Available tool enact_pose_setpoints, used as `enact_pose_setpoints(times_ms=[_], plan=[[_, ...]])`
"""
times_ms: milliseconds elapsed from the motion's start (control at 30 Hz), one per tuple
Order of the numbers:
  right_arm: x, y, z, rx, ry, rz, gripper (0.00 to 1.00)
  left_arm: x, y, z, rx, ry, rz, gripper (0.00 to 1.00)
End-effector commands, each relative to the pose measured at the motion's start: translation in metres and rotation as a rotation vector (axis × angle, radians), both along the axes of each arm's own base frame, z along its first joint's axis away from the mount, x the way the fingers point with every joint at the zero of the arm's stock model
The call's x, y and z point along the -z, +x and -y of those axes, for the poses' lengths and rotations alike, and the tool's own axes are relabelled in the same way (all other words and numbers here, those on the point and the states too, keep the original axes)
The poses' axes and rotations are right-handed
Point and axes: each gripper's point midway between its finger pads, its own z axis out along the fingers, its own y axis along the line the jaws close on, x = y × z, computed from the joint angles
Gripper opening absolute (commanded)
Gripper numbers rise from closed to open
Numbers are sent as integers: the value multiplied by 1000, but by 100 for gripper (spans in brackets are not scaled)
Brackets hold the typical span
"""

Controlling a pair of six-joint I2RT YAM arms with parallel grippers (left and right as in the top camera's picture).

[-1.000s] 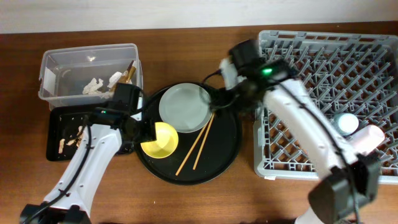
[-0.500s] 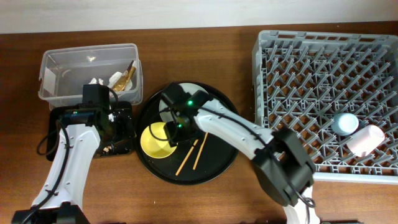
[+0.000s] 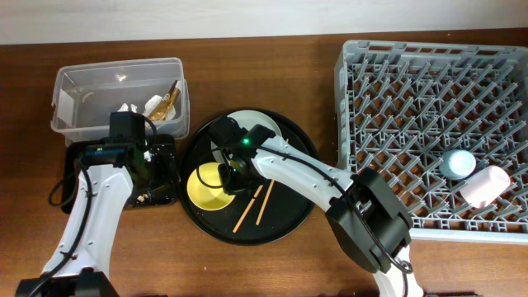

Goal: Sort waste into correct bins and load items into the dishwasher rack

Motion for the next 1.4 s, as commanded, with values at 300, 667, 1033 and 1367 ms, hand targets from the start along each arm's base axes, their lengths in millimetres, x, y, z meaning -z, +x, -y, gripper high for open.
enact_pose_setpoints(times_ms=[300,667,1033,1367], plan=[[-13,3,3,-1,-2,22,4,-6,1,0,-12,-8,21,80],[-202,80,173,213,-111,546,4,-6,1,0,-12,-8,24,81],[-278,82,488,922,-846,753,4,-6,1,0,-12,-8,24,81],[-237,72,609,1152,-1173,610,4,-6,2,0,-12,-8,25,81]])
